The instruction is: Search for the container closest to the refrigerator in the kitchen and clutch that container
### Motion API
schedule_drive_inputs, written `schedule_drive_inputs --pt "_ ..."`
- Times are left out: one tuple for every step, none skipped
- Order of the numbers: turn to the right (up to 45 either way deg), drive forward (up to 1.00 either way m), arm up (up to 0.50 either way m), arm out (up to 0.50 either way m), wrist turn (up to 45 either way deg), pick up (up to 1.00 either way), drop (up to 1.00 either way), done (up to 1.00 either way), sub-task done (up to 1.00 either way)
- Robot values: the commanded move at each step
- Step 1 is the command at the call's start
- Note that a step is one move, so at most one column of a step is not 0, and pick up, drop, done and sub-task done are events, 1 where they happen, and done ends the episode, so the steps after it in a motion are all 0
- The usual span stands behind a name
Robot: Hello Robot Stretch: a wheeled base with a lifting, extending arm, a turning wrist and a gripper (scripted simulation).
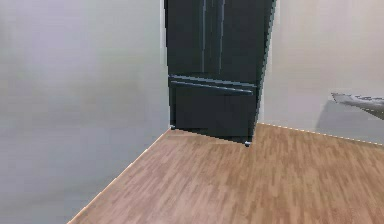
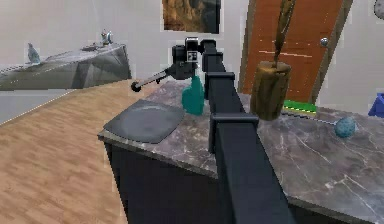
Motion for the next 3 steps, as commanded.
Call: schedule_drive_inputs --pt "0.0 0.0 0.0 0.0 45.0 0.0 0.0 0.0 0.0" --pt "0.0 0.0 0.0 0.0 24.0 0.0 0.0 0.0 0.0" --pt "0.0 0.0 0.0 0.0 0.0 1.0 0.0 0.0 0.0"
